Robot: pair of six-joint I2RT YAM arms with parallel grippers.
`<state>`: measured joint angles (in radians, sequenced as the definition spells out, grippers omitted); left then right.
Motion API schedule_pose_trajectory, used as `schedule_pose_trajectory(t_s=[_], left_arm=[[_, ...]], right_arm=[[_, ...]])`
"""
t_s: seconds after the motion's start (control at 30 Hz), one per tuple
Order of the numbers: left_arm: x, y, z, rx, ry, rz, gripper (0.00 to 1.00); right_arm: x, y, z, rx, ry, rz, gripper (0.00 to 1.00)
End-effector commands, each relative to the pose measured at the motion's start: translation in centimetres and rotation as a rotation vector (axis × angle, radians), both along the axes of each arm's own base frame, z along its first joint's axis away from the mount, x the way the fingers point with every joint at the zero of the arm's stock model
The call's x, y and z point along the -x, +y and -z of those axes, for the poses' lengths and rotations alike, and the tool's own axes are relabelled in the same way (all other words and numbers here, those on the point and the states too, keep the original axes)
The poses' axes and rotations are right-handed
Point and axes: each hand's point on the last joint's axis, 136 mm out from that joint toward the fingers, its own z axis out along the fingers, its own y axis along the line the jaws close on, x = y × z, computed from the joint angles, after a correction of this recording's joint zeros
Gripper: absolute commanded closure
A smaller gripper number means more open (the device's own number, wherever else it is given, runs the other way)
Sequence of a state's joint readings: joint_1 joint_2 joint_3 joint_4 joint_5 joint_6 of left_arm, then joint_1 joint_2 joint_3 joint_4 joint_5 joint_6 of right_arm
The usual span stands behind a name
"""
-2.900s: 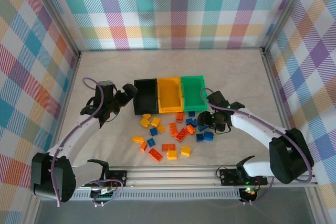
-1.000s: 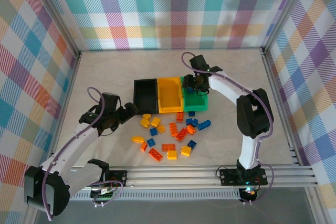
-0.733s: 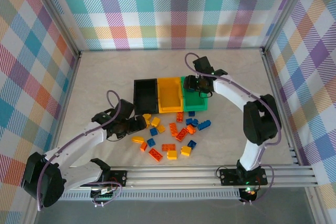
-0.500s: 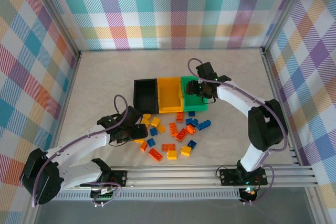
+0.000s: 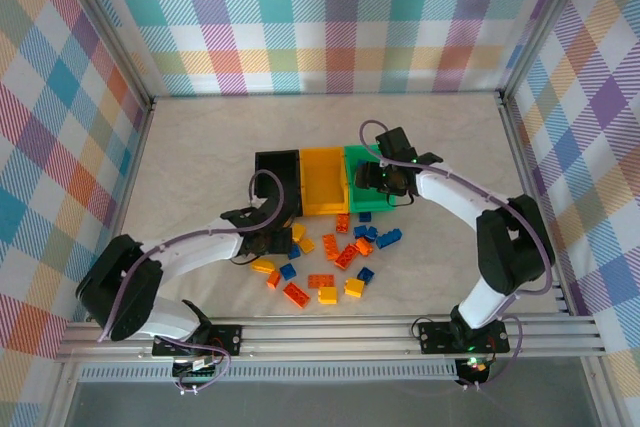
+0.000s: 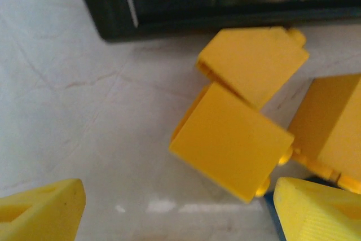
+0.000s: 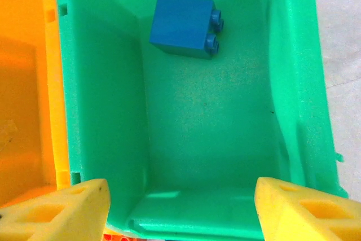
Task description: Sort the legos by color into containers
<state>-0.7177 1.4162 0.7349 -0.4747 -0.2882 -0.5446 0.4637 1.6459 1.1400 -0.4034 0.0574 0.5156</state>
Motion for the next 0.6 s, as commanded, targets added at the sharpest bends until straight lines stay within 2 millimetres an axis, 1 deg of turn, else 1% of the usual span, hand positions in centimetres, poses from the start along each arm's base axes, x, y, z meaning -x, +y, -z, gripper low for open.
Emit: schedule_pose_trajectory(t_s=[0.0,0.1,0.23,0.27,0.43,0.57], left_arm=[[-2.2,-0.9,-0.6,-0.035,-0.075,0.027,0.14],[-2.7,-1.3,0.1,-0.039,-0.075,0.035,0.15],[-3.3,-1.6,0.8,-0.045,-0.078,0.038,0.21],[-3.3,-1.8,0.8,-0.041,-0.080,0.043,0.23],[-2.9,-1.9,0.5,-0.021,-0.069,0.049,0.44],[-1.8,-1.4,-0.2,0.001,-0.059,0.037,0.50]], right_arm=[[-0.4,-0.4,-1.4,-0.022,-0.042,0.019,0.31],[-0.4,-0.6,-1.8,-0.026,-0.052,0.022,0.31],[-0.4,-0.8,-2.1,-0.031,-0.058,0.027,0.31],[-0.4,-0.9,-2.1,-0.030,-0.059,0.028,0.31],[-0.5,-1.1,-2.3,-0.028,-0.064,0.036,0.31],[-0.5,-1.2,-2.4,-0.027,-0.069,0.039,0.31]])
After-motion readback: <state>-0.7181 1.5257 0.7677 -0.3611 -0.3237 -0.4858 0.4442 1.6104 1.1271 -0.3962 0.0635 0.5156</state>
